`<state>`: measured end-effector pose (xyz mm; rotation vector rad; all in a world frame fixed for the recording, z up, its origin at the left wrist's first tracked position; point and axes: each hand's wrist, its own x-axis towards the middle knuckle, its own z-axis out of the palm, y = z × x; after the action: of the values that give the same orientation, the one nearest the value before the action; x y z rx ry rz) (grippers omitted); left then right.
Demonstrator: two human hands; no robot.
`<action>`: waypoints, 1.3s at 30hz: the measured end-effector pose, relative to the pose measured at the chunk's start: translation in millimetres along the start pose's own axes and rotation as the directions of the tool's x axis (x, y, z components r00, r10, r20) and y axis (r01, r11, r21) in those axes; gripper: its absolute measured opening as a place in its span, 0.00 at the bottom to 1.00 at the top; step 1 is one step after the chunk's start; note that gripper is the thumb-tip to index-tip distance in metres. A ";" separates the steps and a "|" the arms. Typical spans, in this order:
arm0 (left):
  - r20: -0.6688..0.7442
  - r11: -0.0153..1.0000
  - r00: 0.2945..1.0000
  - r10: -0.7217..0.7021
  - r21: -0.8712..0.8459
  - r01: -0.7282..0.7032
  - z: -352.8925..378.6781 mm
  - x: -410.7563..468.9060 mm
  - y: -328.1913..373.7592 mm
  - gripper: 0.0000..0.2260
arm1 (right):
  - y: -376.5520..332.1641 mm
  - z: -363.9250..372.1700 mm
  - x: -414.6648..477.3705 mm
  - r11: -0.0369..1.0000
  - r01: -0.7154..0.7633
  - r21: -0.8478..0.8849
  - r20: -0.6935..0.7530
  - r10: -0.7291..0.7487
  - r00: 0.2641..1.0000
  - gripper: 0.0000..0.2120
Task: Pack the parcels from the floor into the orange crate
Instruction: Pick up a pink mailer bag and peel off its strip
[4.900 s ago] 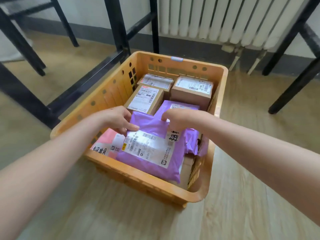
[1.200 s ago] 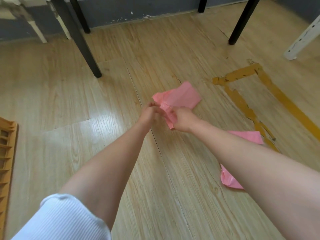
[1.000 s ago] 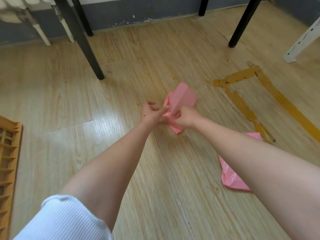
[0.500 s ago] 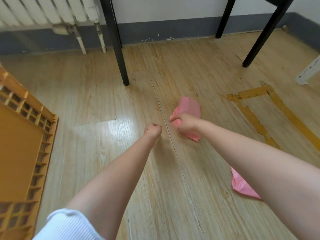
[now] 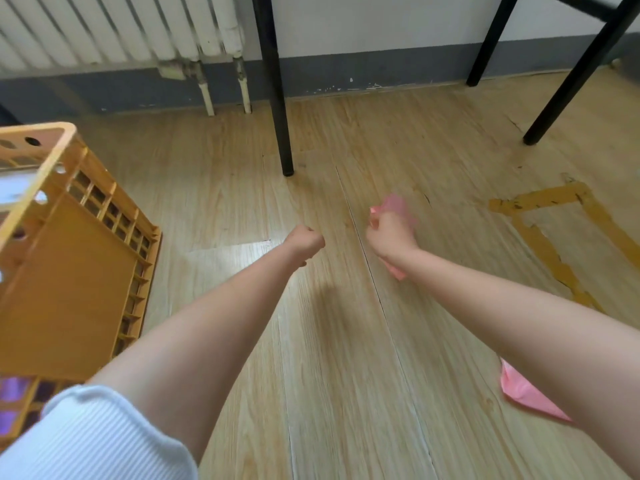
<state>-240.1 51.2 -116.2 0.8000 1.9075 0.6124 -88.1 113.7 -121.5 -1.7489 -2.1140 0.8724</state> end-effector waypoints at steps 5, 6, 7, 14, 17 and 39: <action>0.006 0.996 0.998 0.070 0.057 -0.070 -35.2 -21.6 20.4 0.15 | -32.9 -25.3 -1.3 0.970 -0.023 0.242 -0.201 0.073 0.977 0.10; -0.012 0.993 0.995 0.101 0.069 -0.100 -43.4 -28.9 26.5 0.15 | -39.9 -29.7 -2.5 0.960 -0.024 0.279 -0.206 0.084 0.975 0.11; -0.028 0.989 0.991 0.127 0.079 -0.125 -52.0 -36.9 31.9 0.14 | -46.9 -33.4 -5.0 0.949 -0.026 0.314 -0.202 0.094 0.975 0.12; -0.078 0.999 0.996 0.031 0.008 -0.031 -125.4 -94.5 15.0 0.11 | -124.5 -47.4 -32.5 0.809 0.132 0.573 -0.143 -0.060 0.988 0.11; -0.063 0.952 0.995 -0.078 -0.300 0.055 -160.7 -112.4 -0.6 0.20 | -169.8 -42.6 -50.6 0.742 0.213 0.635 -0.147 -0.154 0.977 0.08; -0.597 0.946 0.802 0.018 -0.249 -0.207 -406.4 -237.3 -186.2 0.06 | -390.7 113.6 -177.0 0.717 0.493 0.493 0.140 -0.625 0.768 0.11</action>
<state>-576.0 -281.9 63.6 0.5580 2.2429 1.3231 -420.2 -124.0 52.0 -0.6984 -2.2055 1.3304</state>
